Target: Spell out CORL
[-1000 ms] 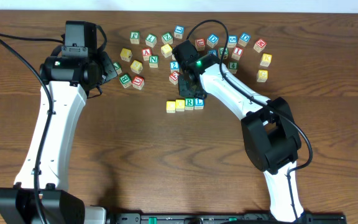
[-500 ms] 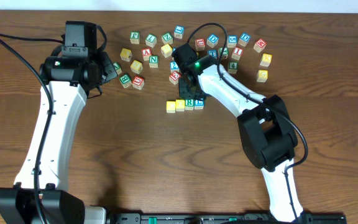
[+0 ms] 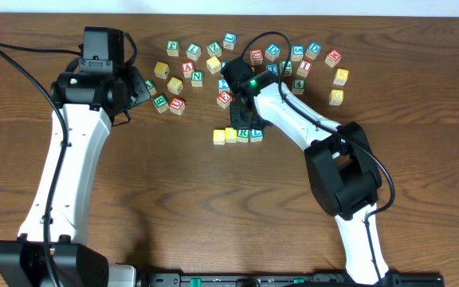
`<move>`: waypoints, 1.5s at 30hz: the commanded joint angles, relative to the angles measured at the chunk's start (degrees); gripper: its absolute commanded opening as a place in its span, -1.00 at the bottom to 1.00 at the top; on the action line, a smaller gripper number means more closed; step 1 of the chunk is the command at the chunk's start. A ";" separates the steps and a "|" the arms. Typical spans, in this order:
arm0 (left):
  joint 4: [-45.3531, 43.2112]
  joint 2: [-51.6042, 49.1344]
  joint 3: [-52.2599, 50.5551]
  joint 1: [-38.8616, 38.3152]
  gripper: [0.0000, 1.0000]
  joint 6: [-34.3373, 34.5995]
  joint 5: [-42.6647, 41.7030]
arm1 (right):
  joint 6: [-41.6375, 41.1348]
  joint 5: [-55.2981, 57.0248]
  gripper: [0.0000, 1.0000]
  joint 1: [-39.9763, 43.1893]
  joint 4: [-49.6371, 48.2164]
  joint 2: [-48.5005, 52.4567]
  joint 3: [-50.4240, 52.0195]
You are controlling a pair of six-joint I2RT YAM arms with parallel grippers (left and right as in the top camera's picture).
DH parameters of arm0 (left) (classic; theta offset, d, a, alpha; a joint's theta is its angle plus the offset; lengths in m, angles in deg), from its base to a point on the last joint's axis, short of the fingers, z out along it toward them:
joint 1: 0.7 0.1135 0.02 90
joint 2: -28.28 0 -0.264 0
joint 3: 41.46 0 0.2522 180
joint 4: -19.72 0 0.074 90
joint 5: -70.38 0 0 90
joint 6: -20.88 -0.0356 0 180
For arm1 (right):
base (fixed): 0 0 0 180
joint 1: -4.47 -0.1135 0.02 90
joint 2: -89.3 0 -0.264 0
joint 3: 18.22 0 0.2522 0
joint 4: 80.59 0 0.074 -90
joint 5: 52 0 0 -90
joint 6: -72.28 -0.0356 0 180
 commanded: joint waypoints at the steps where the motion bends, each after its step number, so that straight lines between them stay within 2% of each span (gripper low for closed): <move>1: 0.33 -0.22 -0.20 0.15 -0.84 -0.79 0.76 | -1.07 -0.26 -0.91 -0.04 0.02 0.48 -0.11; 22: 0.35 -0.22 -0.20 0.15 -0.85 -0.79 0.76 | 7.65 -3.89 -0.91 -1.79 -3.43 0.48 -0.11; 45: 0.33 -0.22 -0.20 0.15 -0.84 -0.79 0.76 | 11.85 -6.47 -0.90 -2.29 -6.47 0.48 -0.11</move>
